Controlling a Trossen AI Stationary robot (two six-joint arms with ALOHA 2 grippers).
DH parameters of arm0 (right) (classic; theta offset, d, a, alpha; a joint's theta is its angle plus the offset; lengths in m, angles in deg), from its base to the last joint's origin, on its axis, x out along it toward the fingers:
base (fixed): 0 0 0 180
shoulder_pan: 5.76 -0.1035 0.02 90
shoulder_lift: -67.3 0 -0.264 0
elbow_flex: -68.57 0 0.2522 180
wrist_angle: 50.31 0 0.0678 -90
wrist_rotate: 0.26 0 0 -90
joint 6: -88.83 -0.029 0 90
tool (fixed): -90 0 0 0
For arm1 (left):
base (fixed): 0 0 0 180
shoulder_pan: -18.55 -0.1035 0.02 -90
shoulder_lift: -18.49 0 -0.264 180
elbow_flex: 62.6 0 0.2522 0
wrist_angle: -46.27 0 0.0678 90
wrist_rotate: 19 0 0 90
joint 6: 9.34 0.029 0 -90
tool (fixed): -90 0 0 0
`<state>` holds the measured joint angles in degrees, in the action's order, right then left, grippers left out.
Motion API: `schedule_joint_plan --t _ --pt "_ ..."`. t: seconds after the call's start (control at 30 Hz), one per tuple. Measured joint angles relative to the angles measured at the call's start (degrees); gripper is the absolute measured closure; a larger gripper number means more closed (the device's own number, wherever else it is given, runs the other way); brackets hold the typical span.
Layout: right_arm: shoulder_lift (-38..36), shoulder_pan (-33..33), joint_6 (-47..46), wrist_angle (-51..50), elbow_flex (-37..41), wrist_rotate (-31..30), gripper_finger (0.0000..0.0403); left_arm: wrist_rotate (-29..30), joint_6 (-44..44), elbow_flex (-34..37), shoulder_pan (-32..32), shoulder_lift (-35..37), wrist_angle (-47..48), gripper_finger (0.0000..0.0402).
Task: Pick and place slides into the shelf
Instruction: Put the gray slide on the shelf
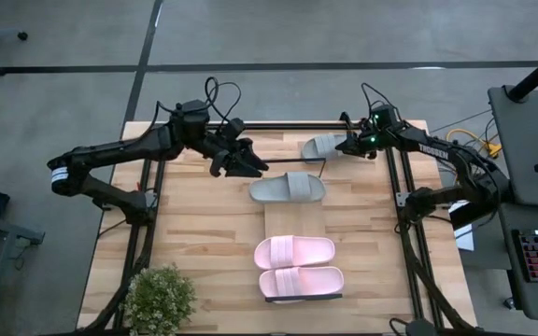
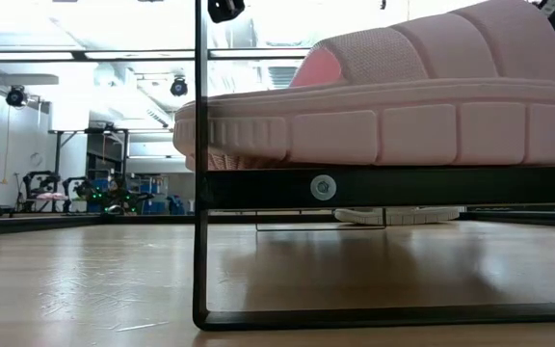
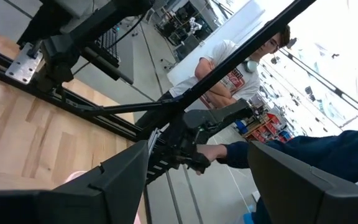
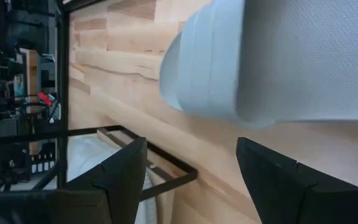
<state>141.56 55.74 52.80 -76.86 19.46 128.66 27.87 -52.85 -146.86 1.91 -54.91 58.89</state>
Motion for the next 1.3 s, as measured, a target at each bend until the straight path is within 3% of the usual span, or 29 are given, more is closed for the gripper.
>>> schedule_joint_plan --t 0.57,1.3 --pt "9.9 0.4 5.3 2.5 -5.0 0.6 0.0163 2.0 -1.2 0.0 1.3 0.0 -0.1 0.0141" --pt "13.6 0.1 5.0 2.4 -6.2 0.1 0.0168 2.0 -1.2 -1.7 1.3 0.2 -1.5 0.0141"
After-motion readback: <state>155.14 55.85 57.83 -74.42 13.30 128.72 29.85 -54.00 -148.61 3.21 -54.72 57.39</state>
